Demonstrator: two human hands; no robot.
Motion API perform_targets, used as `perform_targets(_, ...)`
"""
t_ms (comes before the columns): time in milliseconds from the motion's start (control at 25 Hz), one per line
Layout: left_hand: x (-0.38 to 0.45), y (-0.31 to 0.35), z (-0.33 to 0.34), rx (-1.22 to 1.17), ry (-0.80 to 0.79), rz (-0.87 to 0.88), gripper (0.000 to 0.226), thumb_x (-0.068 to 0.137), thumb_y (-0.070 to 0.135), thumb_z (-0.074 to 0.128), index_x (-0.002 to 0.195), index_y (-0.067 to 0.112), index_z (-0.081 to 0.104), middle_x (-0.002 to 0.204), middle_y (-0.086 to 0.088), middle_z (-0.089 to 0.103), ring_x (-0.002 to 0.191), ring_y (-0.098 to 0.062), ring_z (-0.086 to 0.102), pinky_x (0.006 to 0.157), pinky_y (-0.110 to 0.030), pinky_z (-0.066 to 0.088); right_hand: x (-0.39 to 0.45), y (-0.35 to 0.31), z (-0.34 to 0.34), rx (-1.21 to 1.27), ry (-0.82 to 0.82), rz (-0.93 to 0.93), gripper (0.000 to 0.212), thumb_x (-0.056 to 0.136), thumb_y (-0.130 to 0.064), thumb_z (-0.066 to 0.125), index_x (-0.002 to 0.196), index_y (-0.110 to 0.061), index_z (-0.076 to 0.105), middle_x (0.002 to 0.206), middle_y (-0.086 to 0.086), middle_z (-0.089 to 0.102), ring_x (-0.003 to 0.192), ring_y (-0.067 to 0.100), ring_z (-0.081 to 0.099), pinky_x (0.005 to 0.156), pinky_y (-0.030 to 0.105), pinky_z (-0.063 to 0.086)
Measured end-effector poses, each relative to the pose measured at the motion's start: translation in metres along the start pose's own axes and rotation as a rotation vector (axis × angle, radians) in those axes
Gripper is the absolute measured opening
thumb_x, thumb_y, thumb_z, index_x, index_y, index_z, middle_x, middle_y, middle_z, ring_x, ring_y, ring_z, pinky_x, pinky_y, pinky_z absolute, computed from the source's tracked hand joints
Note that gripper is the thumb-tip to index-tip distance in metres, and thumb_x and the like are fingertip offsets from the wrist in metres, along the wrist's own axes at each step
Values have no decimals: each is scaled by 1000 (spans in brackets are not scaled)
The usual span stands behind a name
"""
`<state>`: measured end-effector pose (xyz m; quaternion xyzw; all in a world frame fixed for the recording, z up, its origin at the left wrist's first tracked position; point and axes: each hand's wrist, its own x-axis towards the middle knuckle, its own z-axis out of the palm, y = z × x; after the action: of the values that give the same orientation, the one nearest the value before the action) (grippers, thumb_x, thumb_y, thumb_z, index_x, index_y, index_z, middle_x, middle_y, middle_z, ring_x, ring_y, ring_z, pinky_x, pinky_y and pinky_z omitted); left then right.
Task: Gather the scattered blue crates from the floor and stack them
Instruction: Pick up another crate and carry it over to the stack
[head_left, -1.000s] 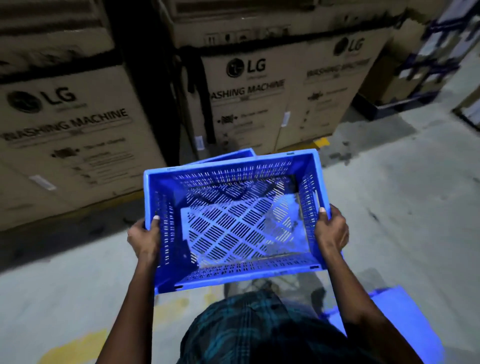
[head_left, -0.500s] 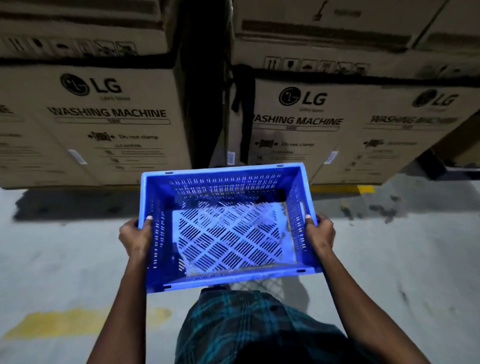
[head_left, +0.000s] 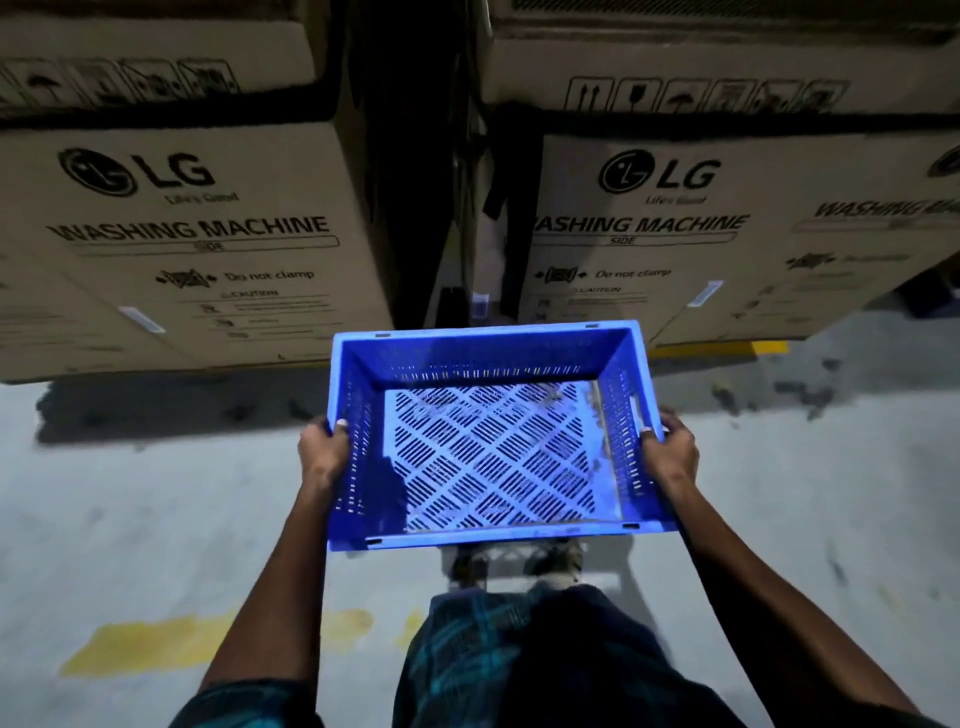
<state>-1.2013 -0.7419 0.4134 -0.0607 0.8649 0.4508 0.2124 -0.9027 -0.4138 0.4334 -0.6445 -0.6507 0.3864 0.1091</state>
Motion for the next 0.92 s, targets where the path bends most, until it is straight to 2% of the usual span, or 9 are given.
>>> perform_targets(160,29,8,24,27,-66,-39,25,94,9,50,115,5,62,100,-16,68,89,-32,65,84,-44,53,32,-12,12,-50,-73,8,39,92,-14,55,130,-18,57,118,17,68,107,39,63,93,41,49)
perform_targets(280,57,-6,43,20,-64,-83,36,89,19,56,124,12,55,111,-15,68,99,-37,67,91,-51,55,51,-16,23,-88,-146,9,46,88,-9,53,133,-19,54,119,15,68,107,38,64,93,41,49)
perform_targets(440,33,35,54,21,-54,-96,42,93,9,58,133,7,46,116,-11,61,99,-29,61,88,-43,51,68,-19,29,-108,-196,68,50,87,-6,49,134,-23,50,120,15,67,106,37,62,94,42,48)
perform_targets(560,32,35,57,82,-71,-98,44,91,10,57,132,13,42,122,-12,61,104,-33,62,95,-51,52,72,-20,30,-134,-238,84,50,89,-6,47,135,-23,45,120,16,65,106,37,61,96,43,47)
perform_targets(640,37,30,58,91,-80,-93,46,89,11,58,131,16,40,124,-14,61,105,-35,63,94,-55,52,76,-21,29,-140,-262,75,50,88,-7,48,134,-25,43,119,16,65,104,37,61,96,44,48)
perform_targets(840,27,25,63,159,-125,-48,44,92,5,54,134,7,41,120,-13,59,100,-31,60,87,-41,49,84,-21,21,-128,-212,94,46,89,-6,50,134,-18,47,119,21,65,105,38,62,92,37,48)
perform_targets(920,28,23,66,175,-145,-26,45,90,8,55,134,7,43,120,-15,62,101,-33,62,88,-42,51,78,-17,14,-127,-196,85,46,90,-3,50,134,-13,47,117,23,65,105,38,62,86,33,45)
